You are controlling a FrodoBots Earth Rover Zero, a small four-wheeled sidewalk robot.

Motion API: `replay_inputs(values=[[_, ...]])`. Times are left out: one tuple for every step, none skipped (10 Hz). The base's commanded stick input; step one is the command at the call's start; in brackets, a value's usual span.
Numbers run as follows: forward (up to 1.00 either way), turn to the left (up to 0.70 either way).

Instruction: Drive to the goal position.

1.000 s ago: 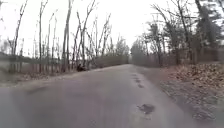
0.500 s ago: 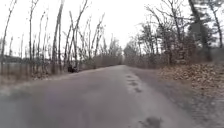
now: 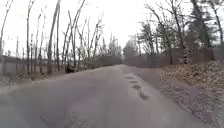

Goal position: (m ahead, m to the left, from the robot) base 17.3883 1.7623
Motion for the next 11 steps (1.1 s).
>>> replay_inputs(values=[[0.85, -0.34], [0.85, -0.34], [0.85, 0.0], [0.85, 0.0], [0.85, 0.0], [0.85, 0.0], [0.85, 0.0], [0.85, 0.0], [0.85, 0.0], [0.85, 0.0], [0.85, 0.0]])
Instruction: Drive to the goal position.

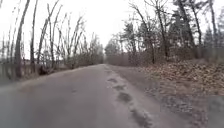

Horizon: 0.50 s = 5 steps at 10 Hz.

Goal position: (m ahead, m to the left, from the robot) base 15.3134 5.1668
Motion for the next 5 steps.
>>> replay_inputs(values=[[0.85, 0.0], [0.85, 0.0], [0.85, 0.0], [0.85, 0.0], [0.85, 0.0]])
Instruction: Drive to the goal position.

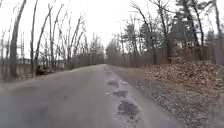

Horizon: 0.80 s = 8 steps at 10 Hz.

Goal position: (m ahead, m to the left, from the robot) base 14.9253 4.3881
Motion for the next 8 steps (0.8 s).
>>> replay_inputs(values=[[0.85, 0.0], [0.85, 0.0], [0.85, 0.0], [0.85, 0.0], [0.85, 0.0], [0.85, 0.0], [0.85, 0.0], [0.85, 0.0]])
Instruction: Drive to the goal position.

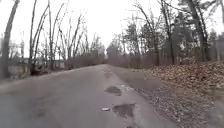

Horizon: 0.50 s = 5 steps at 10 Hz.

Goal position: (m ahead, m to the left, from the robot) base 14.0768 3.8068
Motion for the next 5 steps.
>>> replay_inputs(values=[[0.85, 0.0], [0.85, 0.0], [0.85, 0.0], [0.85, 0.0], [0.85, 0.0]])
